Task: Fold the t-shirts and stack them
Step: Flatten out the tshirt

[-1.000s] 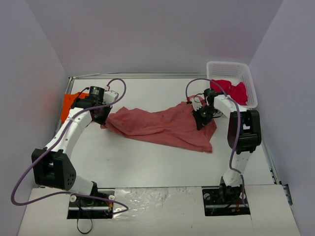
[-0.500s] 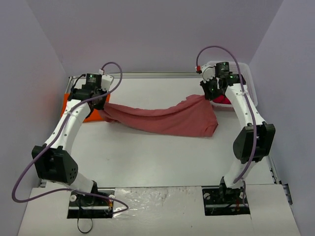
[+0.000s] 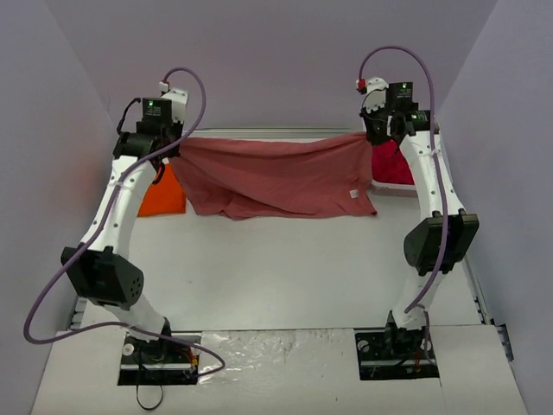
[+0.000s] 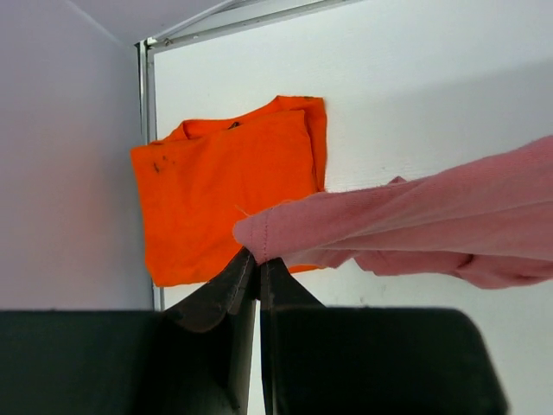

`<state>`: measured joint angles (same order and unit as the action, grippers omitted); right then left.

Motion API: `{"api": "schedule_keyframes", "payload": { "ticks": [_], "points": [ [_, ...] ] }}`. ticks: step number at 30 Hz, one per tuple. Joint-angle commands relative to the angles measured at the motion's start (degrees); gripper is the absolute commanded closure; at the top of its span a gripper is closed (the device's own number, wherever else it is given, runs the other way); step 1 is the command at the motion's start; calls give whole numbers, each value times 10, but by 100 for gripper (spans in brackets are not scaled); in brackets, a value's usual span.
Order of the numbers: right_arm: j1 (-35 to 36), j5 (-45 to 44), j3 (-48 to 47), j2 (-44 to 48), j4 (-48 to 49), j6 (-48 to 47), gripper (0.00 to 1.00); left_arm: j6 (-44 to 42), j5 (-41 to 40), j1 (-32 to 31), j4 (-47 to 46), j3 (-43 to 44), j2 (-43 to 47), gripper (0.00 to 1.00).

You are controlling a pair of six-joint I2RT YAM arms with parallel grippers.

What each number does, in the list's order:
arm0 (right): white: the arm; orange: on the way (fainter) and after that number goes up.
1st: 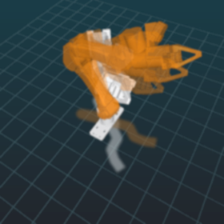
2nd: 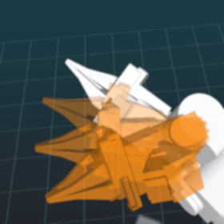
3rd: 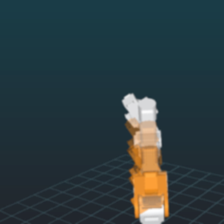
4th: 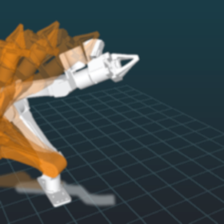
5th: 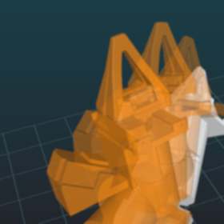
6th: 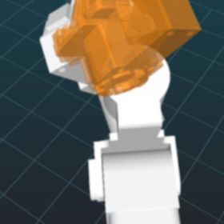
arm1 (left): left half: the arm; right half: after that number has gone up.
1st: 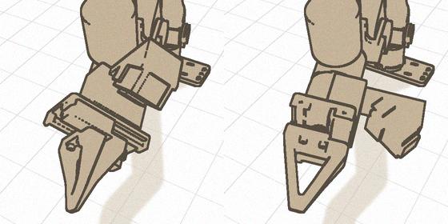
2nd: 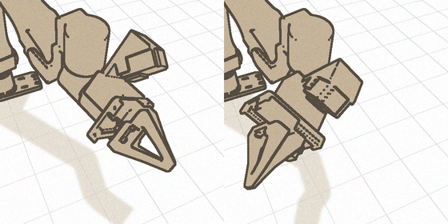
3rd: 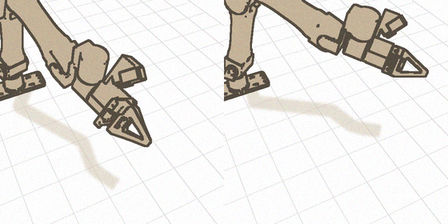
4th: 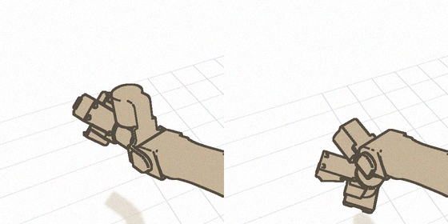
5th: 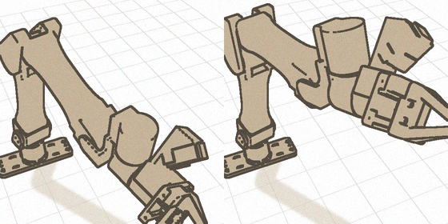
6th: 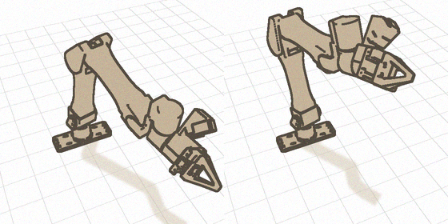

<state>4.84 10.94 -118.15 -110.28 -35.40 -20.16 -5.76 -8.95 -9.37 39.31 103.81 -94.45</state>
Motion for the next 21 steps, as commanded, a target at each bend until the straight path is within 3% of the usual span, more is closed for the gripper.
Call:
{"api": "schedule_keyframes", "payload": {
  "ticks": [1,7,12,17,21],
  "points": [
    [-3,7,68,127,8,-1,100,-7,4,4,-5,-35,113,98],
    [-3,17,167,310,17,16,100,-6,53,2,1,-149,276,98],
    [-3,9,192,431,11,39,100,-30,85,3,3,-212,403,98],
    [-3,-14,180,463,2,49,100,-39,90,4,65,-179,416,98],
    [-3,-43,130,389,8,47,100,-26,85,4,51,-131,373,98]
  ]
}}
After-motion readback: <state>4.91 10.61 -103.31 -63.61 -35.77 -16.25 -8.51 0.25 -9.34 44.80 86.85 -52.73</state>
